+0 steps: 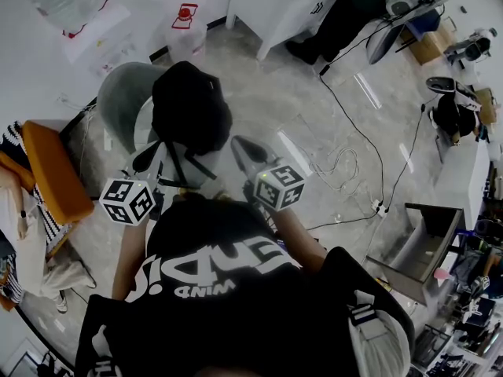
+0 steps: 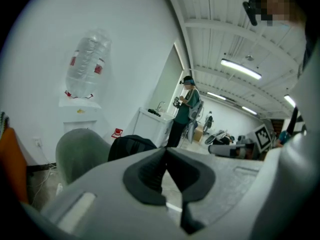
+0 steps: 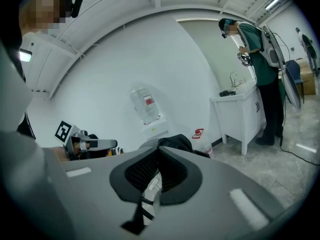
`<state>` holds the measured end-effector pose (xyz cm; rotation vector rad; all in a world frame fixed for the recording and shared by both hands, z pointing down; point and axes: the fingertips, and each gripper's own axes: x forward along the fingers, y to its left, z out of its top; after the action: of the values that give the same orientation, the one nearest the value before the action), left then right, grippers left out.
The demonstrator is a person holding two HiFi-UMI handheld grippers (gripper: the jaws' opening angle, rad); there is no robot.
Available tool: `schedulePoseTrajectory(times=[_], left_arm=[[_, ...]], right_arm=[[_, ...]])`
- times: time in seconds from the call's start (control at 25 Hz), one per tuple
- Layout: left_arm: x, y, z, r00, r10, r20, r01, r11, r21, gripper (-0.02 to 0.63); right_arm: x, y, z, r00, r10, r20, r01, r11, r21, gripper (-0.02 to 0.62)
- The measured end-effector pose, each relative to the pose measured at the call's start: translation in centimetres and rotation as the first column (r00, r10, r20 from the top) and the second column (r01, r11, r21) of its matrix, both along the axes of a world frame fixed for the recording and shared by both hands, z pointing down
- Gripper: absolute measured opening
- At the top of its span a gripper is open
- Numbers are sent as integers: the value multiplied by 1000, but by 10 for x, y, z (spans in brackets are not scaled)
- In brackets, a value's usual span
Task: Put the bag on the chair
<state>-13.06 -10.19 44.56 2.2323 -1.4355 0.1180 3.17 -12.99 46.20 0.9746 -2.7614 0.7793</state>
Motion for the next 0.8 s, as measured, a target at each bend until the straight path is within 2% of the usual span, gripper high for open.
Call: schedulePoseTrajectory(times=[0.44, 0.8], left_arm=[[-4, -1, 13, 999, 3, 45, -3, 1000, -3, 3], [-12, -1, 18, 999, -16, 33, 17, 999, -28, 2]], right_arm=[[-6, 3, 16, 1000, -8, -28, 7, 999, -32, 1], [-11, 3, 18, 999, -14, -31, 12, 999, -51, 0]])
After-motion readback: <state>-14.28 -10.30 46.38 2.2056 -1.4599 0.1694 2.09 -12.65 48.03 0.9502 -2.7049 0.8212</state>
